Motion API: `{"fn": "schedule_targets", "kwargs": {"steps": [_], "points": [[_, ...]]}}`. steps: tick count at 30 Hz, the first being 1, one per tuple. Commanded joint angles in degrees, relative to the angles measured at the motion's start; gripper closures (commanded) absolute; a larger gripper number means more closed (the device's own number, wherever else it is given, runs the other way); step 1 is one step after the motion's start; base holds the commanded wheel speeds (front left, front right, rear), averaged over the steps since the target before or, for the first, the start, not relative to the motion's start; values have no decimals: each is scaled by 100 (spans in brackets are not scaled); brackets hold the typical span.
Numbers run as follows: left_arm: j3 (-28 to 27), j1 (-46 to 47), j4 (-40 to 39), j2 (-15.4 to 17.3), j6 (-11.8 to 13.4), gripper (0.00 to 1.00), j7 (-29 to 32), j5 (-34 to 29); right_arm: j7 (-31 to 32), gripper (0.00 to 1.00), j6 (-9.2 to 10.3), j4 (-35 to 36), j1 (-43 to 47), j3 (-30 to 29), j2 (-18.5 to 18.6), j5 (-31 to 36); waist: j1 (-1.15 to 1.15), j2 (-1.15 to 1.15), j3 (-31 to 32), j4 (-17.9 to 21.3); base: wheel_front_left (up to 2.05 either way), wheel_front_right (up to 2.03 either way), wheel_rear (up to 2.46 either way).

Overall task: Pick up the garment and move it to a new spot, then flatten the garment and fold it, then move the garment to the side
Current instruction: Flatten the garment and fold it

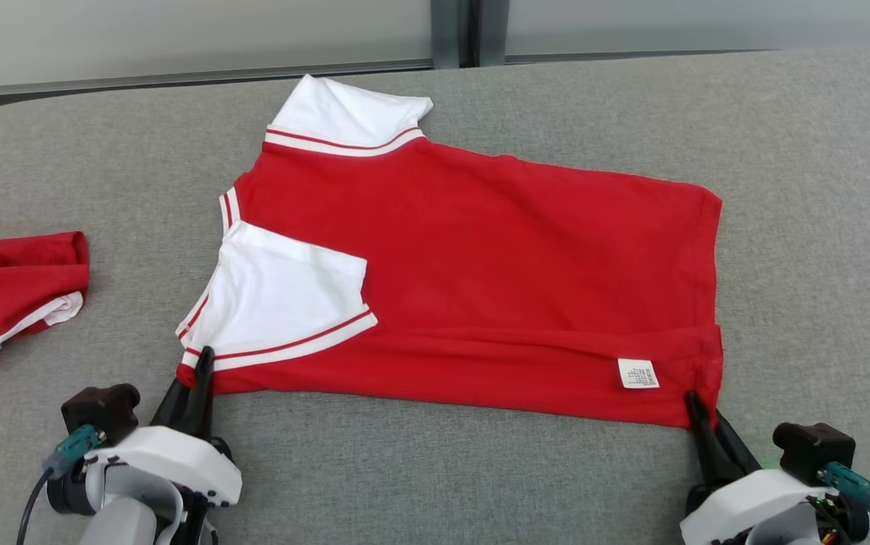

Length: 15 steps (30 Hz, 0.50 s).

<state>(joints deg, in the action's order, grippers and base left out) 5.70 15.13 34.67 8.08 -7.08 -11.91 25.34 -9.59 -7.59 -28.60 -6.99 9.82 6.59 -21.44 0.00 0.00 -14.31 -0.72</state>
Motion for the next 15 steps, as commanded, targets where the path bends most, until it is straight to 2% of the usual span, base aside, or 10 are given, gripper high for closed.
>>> {"fn": "schedule_targets", "kwargs": {"steps": [1, 8, 15], "points": [[-33, -126, -64, 50, -25, 100, -43, 50, 68, 100, 18, -64, 123, 2, 90, -57, 0, 0, 43, -40, 0, 0, 0], [-23, -801, -692, 1, 117, 100, -5, 110, 221, 100, 18, 299, 547, -140, 398, -141, 0, 0, 309, -269, 0, 0, 0], [106, -1628, -1339, -118, 305, 100, 414, 228, 581, 100, 18, 765, 1227, -452, 422, -138, 0, 0, 606, -437, 0, 0, 0]]}}
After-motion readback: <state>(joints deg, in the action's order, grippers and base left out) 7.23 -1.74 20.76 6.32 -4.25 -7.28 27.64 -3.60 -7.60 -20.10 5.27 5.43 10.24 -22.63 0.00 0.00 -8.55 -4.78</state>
